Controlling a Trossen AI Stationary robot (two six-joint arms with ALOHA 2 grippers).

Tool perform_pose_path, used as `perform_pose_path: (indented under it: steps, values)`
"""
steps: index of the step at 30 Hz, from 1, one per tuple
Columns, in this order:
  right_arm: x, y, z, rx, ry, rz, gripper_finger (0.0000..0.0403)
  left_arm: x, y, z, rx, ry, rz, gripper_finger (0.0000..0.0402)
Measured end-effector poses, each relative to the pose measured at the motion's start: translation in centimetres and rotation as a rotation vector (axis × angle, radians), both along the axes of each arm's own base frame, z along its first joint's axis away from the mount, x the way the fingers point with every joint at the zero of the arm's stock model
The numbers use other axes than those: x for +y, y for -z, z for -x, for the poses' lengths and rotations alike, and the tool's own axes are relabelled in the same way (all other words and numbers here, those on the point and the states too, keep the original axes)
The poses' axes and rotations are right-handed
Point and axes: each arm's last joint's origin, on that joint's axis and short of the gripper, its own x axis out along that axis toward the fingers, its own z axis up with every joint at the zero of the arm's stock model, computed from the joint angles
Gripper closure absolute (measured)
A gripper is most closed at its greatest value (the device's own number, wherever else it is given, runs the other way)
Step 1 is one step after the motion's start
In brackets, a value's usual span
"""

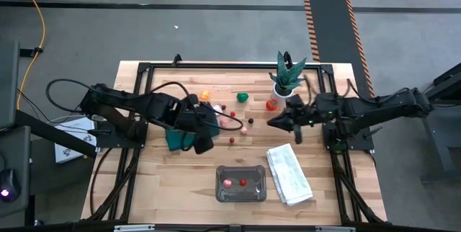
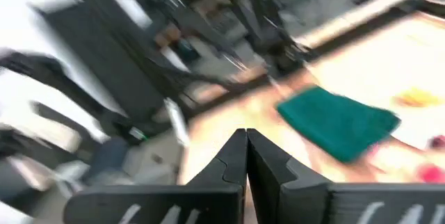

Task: Pick and placing Produce into tupperware
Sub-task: Put the black cherry into the black bin

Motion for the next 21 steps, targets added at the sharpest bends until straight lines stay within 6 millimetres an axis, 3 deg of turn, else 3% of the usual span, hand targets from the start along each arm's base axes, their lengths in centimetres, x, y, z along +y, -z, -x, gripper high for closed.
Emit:
perform_pose_path:
  steps: [7, 11, 16, 21]
  values:
    - [0.2, -1.4, -3.8, 0.196, 0.04, 0.11, 0.0403, 0.6, -1.4, 3.0, 0.04, -0.026, -0.046, 0.0243]
    - [0.1, -1.8, -6.2, 0.28, 0.098, 0.167, 0.0403, 1.2, -3.3, 5.8, -0.014, -0.076, -0.102, 0.0243]
    - [-1.0, -0.3, -8.7, 0.41, 0.149, 0.148, 0.0403, 1.8, -4.8, 9.2, -0.106, -0.101, -0.111, 0.0243]
    - [-2.1, 0.9, -10.2, 0.446, 0.217, 0.065, 0.0403, 2.4, -4.1, 12.7, -0.173, -0.145, -0.075, 0.0243]
